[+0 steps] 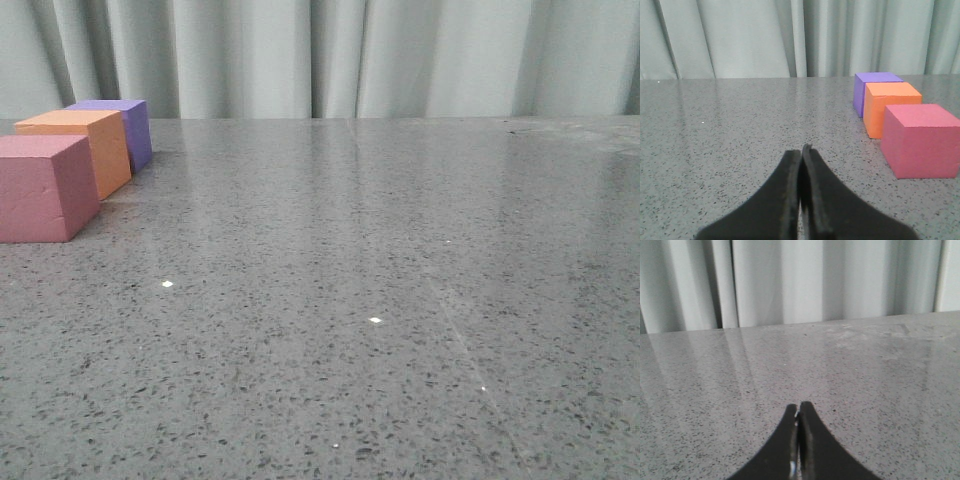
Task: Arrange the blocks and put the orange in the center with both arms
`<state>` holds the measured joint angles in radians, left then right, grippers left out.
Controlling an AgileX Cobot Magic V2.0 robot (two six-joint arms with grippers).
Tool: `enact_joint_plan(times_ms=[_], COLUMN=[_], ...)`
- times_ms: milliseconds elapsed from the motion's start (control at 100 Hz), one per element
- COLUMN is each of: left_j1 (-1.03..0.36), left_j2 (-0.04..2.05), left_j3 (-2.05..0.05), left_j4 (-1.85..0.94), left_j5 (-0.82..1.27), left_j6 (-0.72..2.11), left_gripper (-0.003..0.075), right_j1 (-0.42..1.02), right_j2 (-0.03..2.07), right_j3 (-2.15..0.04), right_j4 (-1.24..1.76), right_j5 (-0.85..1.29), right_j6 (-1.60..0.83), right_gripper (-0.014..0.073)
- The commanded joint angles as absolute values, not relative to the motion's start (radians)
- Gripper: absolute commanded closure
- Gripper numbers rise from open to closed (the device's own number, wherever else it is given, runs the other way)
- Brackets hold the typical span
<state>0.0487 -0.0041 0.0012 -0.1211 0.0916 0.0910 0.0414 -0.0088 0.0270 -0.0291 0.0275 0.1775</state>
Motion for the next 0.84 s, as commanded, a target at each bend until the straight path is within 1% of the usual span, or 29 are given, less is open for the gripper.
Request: enact_joint_plan(times_ms=[0, 830], left_j1=[0.046, 0.046], left_j2=[-0.037, -0.037], left_j3=[0.021, 0.021], left_j4=[-0.123, -0.123], left_j5=[0.022, 0.022], left_j6=[0.082, 0.082], left_gripper=[0.0739, 0.0739], right_j1=[0.032, 0.032], right_j2=[-0.037, -0.037], right_j3=[0.023, 0.023], right_j4=[-0.027, -0.030], right_j5=[-0.041, -0.013], right_j6=[0.165, 0.165], right_gripper=[0.0715, 0.0715])
